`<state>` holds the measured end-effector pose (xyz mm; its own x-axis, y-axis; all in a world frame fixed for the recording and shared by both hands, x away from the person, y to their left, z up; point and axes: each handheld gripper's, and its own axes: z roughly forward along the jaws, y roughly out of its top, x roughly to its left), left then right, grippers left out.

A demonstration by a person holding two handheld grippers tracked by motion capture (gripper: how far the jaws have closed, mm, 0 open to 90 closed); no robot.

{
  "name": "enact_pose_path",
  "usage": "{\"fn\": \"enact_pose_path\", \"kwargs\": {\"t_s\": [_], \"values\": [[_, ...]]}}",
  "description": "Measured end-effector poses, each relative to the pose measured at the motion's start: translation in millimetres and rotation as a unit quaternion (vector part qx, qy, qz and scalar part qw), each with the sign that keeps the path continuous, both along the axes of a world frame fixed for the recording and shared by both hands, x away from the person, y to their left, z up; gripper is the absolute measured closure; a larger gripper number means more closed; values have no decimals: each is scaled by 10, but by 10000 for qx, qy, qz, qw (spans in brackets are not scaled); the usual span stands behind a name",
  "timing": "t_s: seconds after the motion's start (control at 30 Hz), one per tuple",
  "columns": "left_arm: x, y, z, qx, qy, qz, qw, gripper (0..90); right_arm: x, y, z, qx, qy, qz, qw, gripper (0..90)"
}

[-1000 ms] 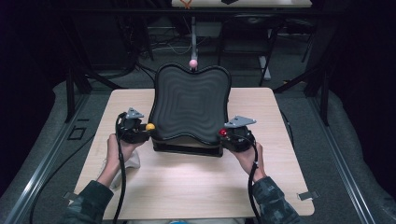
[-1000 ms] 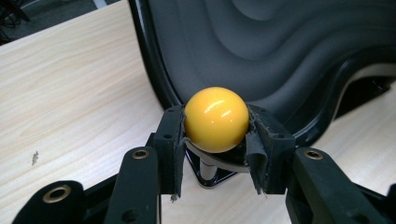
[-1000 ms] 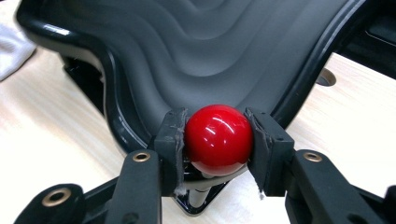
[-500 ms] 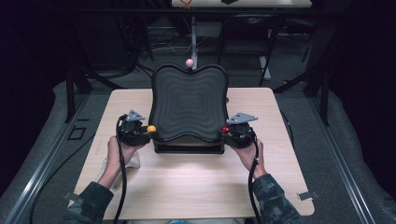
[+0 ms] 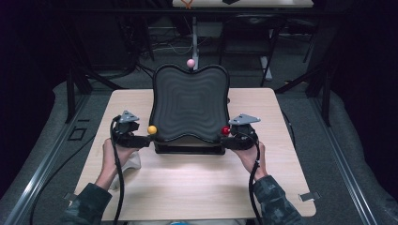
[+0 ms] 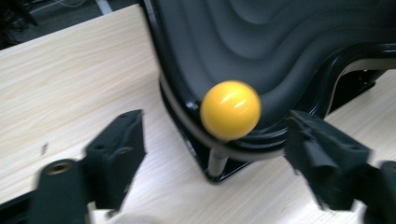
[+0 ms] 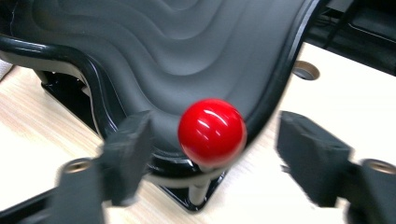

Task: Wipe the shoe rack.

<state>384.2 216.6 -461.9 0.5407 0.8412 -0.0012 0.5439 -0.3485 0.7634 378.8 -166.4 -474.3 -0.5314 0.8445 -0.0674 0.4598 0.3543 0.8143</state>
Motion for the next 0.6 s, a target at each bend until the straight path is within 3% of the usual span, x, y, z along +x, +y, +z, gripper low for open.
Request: {"fn": "enact_pose_path", "kwargs": {"t_s": [0.07,0.13,0.23,0.3,0.4,0.6], "values": [[-39,78,-13,-18,11,97,10000,122,-49,-56,33,-19,76,-75,9999,134],[-82,157,-29,3,87,224,9997,57,-103,-123,62,-35,67,-135,9999,130],[-162,274,-50,-28,129,380,9992,8,-167,-251,77,1,235,-291,9993,74],[-219,346,-70,-43,151,429,9990,0,-183,-329,65,-11,357,-363,9987,44],[-297,431,-109,-41,192,484,9986,0,-178,-391,29,-5,361,-489,9981,31],[-337,559,-164,-97,221,575,9981,0,-162,-374,-33,-95,392,-477,9980,5]]}}
